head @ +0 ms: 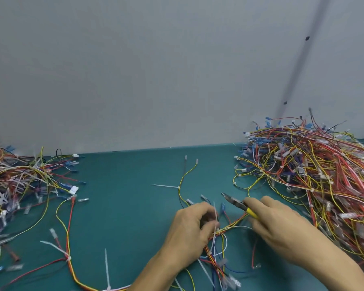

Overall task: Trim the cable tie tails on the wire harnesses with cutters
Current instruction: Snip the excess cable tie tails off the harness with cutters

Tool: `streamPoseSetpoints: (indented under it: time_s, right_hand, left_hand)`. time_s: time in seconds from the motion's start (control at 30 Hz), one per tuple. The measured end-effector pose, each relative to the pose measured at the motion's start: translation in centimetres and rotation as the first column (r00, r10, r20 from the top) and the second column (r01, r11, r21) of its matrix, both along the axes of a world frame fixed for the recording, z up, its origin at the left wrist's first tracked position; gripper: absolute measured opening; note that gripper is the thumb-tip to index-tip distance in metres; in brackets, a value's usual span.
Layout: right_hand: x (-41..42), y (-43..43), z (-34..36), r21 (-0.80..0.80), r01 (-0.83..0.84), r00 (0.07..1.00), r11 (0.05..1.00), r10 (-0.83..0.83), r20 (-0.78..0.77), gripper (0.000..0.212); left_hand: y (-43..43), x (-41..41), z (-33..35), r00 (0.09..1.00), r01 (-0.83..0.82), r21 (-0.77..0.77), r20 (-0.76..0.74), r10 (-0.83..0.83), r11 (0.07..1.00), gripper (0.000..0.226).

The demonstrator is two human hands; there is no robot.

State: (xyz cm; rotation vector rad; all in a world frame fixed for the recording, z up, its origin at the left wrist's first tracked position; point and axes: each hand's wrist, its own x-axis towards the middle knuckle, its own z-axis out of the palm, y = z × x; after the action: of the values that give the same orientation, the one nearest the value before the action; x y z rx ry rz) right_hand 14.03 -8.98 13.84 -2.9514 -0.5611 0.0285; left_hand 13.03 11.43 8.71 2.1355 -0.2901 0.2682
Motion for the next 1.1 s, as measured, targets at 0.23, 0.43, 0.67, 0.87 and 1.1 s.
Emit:
streamPoseSetpoints:
  time_s: [0.23, 0.43, 0.67, 0.87, 1.1]
  right_hand:
    - [-0.2, -0.7, -0.6, -0.070, 0.033, 0.987, 0.997, -0.022, 0.162, 0.028]
    - [-0.6, -1.1, -0.3, -0.134, 0.045, 0.987, 0.990, -0.024, 0.158, 0.042]
    - [-0.7, -1.1, -0.4, -0.150, -0.037, 0.999, 0.988, 0.042, 0.028, 0.097]
    - [-0.3, -1.6, -0.7, -0.199, -0.054, 0.996, 0.979, 0.067, 0.058, 0.105]
    - [-0.2, -1.5, -1.0, -0.205, -0.114, 0.988, 0.972, 0.132, 0.077, 0.102]
  left_hand:
    - [0.0, 0.3, -0.2, 0.999, 0.030, -0.029, -0.022, -0.031, 0.999, 0.006]
    - [0.0, 0.5, -0.1, 0.997, 0.014, -0.155, -0.072, -0.025, 0.988, 0.013]
    - [0.2, 0.6, 0.0, 0.993, 0.006, -0.194, -0.111, -0.028, 0.981, 0.017]
    - [0.1, 0.5, 0.1, 0.992, 0.002, -0.203, -0.123, -0.028, 0.979, 0.020]
    - [0.0, 0.7, 0.1, 0.992, -0.008, -0.208, -0.123, -0.018, 0.978, 0.019]
